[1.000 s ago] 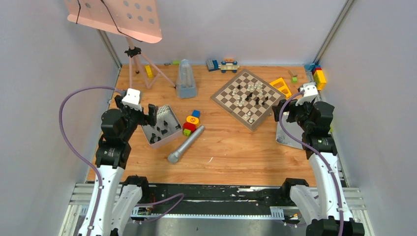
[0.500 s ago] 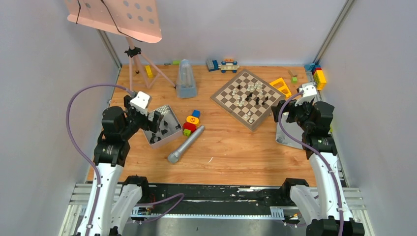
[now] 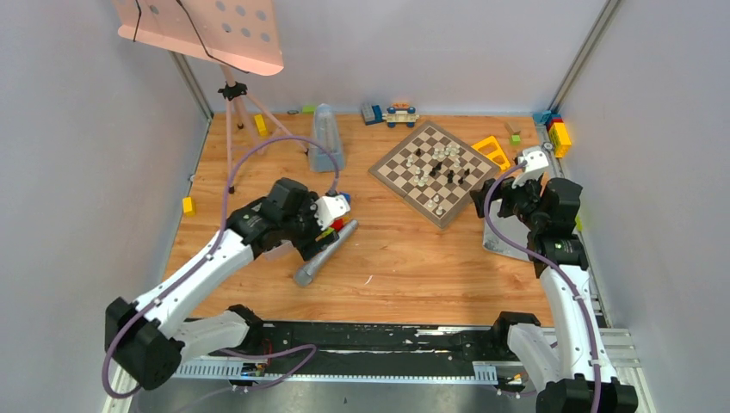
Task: Set up the chess pieces on the board
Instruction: Pick up the distractor from the center of the board, then place the distractor at the center of the board, then move the distractor to the center of the board.
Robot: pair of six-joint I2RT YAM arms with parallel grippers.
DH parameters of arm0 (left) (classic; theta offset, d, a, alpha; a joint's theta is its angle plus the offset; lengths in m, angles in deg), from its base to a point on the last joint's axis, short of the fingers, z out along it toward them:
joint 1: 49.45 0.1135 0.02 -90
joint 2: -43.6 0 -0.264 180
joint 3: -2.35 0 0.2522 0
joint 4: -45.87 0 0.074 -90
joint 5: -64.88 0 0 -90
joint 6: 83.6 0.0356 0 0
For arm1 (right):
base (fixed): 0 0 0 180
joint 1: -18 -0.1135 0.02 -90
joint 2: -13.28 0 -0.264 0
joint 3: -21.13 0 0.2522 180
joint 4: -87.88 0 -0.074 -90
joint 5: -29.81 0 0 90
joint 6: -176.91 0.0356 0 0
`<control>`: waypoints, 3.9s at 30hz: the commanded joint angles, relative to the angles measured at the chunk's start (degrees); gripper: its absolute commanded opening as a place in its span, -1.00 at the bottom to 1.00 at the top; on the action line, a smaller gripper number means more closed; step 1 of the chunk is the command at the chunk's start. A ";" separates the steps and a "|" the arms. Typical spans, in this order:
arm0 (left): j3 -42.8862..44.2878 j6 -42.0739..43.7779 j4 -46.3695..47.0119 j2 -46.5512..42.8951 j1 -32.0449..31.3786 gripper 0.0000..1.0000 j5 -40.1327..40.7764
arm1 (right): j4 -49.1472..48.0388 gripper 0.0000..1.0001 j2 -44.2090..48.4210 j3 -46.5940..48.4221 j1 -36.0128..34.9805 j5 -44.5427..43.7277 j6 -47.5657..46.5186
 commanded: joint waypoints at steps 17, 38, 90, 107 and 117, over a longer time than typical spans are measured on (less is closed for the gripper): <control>3.67 -3.60 0.25 25.35 -8.05 0.39 5.57 | -0.24 1.00 -1.24 -0.20 -0.10 3.24 -1.24; -1.41 -1.44 1.26 30.08 -8.18 -0.27 6.61 | -0.07 1.00 -0.83 -0.58 -0.45 3.15 -1.94; 0.34 8.21 4.88 26.87 58.10 -0.26 4.06 | -0.09 1.00 -16.92 6.67 -26.37 -1.86 -8.25; 4.71 5.26 -0.86 20.44 58.10 0.79 3.29 | -9.80 1.00 -62.23 29.37 -51.52 -15.09 -8.49; 7.24 5.06 -4.45 15.49 58.09 0.93 2.94 | -10.10 0.93 -74.73 40.51 -51.98 -21.48 -5.28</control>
